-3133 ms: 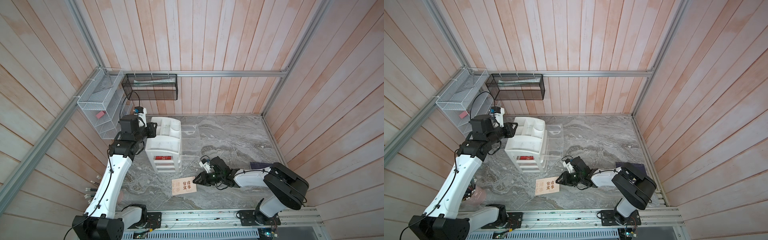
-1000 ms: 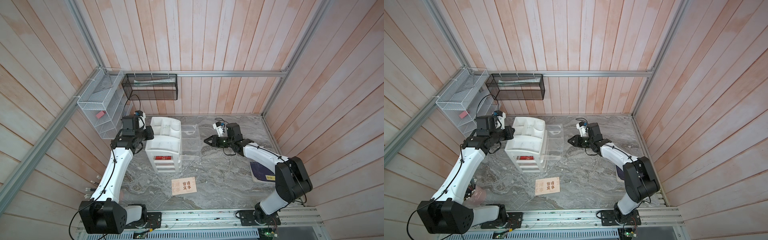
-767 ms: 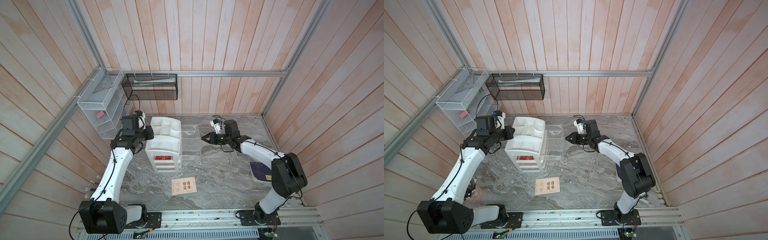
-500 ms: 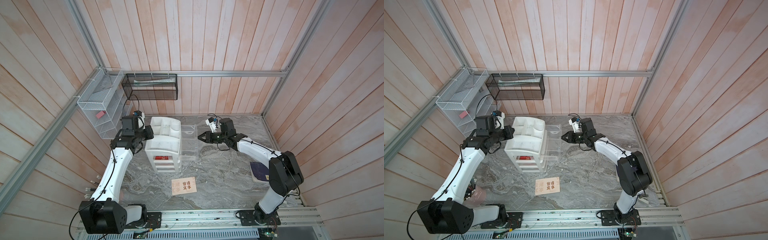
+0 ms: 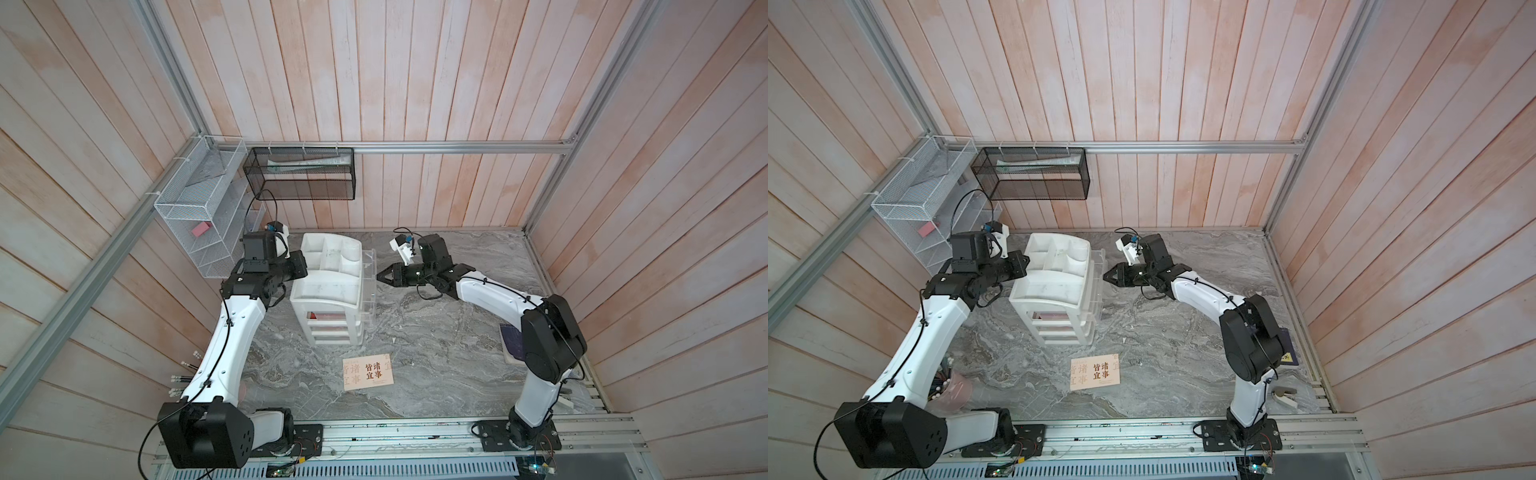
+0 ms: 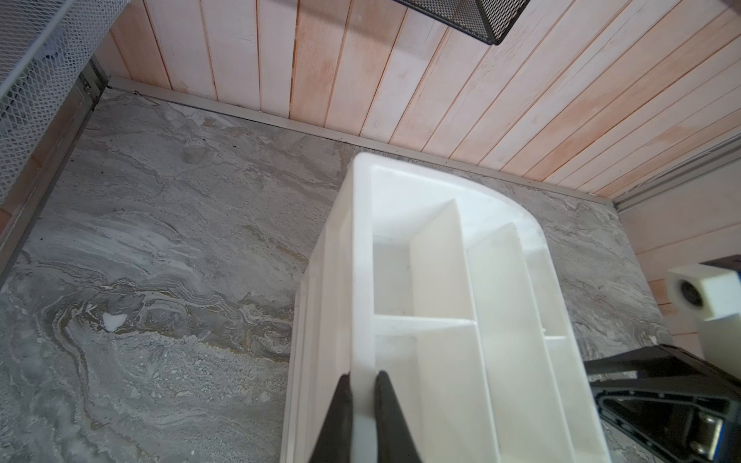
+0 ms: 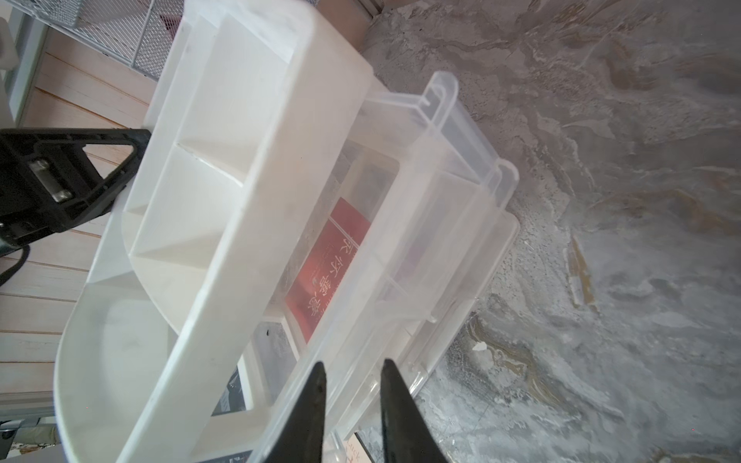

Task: Take the postcards out of the drawer
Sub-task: Close the drawer in the storage box.

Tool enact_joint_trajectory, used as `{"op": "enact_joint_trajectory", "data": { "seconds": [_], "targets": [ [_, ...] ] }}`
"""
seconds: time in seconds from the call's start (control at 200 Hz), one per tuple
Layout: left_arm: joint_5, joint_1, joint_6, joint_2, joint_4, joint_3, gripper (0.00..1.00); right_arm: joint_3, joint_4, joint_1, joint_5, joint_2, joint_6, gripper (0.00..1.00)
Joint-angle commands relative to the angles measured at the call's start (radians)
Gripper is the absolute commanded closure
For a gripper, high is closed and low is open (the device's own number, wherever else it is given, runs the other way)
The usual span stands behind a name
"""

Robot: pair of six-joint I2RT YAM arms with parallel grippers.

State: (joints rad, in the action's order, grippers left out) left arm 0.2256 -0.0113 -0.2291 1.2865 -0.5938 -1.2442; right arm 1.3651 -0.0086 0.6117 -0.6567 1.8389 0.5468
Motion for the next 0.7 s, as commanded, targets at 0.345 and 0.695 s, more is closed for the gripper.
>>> {"op": "enact_joint_trajectory", "data": {
  "seconds": [0.345,0.695],
  "targets": [
    [0.059,-0.004,-0.004,-0.008,0.019,0.04,0.92,0.143,-0.007,0.068,-0.041,0.122,0.013,0.75],
    [0.028,-0.004,-0.002,-0.007,0.022,0.052,0.93,0.078,0.077,0.038,-0.076,0.106,0.058,0.75]
  ]
}}
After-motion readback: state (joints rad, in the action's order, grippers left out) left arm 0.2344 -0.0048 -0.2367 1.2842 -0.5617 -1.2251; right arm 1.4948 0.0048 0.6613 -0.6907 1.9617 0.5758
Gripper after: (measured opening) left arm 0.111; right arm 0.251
